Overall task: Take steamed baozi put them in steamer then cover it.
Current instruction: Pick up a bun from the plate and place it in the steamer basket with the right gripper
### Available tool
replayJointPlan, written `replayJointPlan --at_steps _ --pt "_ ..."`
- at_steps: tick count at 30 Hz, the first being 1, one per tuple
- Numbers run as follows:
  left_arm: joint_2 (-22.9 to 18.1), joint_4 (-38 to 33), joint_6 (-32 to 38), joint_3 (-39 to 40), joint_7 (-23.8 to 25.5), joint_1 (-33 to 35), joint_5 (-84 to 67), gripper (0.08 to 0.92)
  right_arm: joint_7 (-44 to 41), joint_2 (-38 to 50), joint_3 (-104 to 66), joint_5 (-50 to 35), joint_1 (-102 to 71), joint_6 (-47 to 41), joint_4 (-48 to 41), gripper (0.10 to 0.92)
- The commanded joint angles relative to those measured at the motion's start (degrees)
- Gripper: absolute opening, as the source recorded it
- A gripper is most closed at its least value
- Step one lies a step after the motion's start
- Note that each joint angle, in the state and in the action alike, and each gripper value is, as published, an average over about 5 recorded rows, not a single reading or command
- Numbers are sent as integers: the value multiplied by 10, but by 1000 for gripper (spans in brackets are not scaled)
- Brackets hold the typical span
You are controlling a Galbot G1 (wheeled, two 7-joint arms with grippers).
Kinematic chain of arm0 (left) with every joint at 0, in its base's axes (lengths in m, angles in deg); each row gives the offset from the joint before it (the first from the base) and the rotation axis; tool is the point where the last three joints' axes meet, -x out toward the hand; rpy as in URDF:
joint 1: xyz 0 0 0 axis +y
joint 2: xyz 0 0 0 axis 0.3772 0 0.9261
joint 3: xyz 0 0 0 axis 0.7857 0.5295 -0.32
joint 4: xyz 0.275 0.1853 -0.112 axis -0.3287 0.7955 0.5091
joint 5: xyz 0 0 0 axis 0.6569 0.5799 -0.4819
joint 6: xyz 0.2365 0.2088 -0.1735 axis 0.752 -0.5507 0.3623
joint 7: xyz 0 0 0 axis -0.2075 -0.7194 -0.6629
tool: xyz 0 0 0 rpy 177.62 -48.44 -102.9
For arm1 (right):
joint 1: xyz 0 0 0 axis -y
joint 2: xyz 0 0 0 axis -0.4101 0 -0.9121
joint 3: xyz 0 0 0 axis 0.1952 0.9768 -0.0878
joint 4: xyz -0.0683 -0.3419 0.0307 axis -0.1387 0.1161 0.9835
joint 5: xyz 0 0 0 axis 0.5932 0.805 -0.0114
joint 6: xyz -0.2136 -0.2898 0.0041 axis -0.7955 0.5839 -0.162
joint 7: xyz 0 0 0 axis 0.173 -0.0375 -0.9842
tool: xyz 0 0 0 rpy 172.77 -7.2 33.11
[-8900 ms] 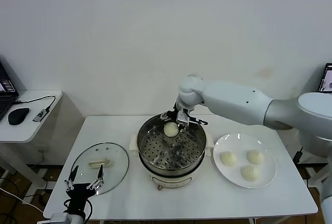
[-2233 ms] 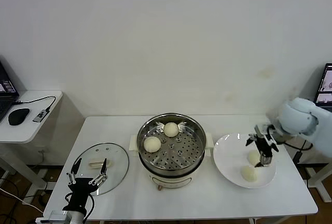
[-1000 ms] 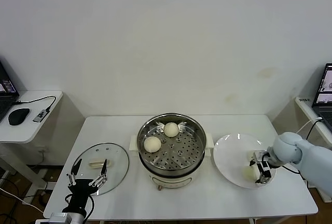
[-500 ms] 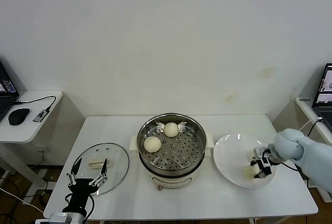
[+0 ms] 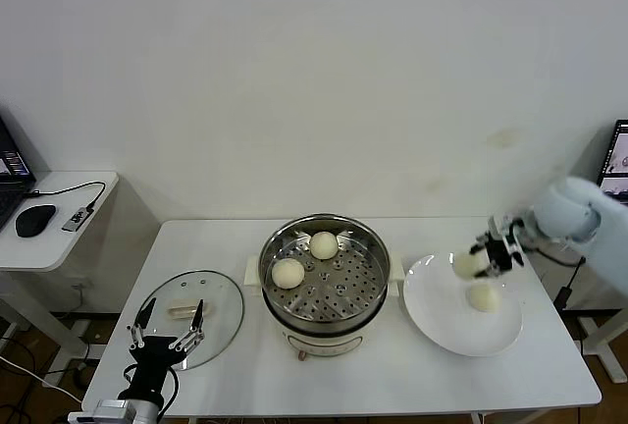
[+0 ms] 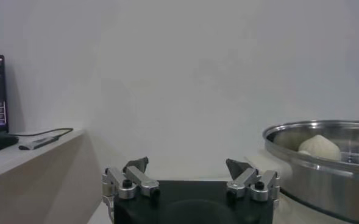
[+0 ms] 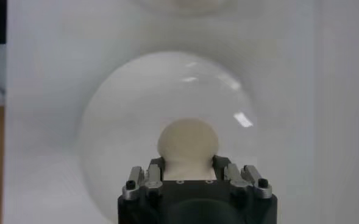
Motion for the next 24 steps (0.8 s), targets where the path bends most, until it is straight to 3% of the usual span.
replayJointPlan --at_steps 1,10,24 --pt "-3 0 -1 1 0 -1 0 823 11 -92 128 -93 211 -4 55 510" --pt "-12 0 -3 -6 -1 1 -2 823 57 -207 211 -117 173 56 84 509" --pt "-19 -1 -5 -15 -3 -2 -3 823 61 -298 252 39 140 215 38 509"
